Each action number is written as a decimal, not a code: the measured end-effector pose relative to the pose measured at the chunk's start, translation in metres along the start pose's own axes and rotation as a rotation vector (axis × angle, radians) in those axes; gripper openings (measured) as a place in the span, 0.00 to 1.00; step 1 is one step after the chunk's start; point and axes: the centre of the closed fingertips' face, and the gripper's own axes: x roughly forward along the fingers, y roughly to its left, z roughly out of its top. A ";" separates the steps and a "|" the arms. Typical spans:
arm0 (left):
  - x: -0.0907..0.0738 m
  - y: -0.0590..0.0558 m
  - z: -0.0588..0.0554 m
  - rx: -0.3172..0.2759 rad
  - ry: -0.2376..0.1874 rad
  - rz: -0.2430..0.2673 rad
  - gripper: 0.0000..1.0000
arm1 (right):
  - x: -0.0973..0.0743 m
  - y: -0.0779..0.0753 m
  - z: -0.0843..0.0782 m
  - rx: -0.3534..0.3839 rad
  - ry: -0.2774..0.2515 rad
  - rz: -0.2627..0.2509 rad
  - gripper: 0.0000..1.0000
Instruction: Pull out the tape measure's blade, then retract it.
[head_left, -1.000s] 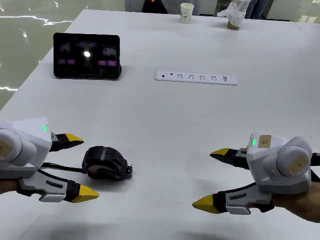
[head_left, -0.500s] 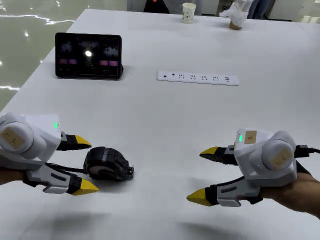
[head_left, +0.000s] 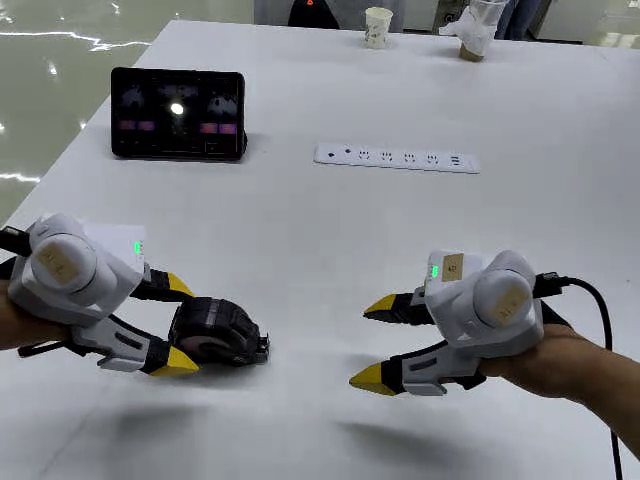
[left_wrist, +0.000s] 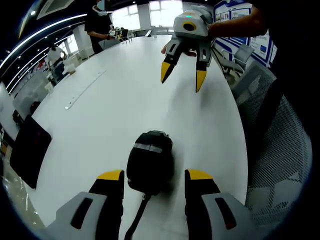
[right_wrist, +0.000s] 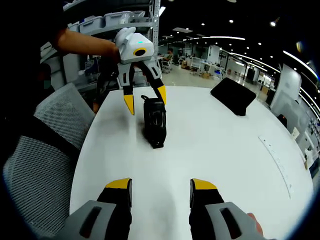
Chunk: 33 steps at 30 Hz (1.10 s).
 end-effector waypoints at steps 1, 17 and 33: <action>0.001 0.001 -0.001 0.005 0.007 -0.006 0.43 | 0.003 0.001 0.002 -0.009 0.001 0.008 0.44; 0.007 0.007 -0.008 0.055 0.064 -0.049 0.34 | 0.039 0.001 0.015 -0.073 0.030 0.080 0.33; 0.015 0.007 -0.012 0.096 0.094 -0.075 0.27 | 0.070 -0.004 0.026 -0.059 0.036 0.123 0.22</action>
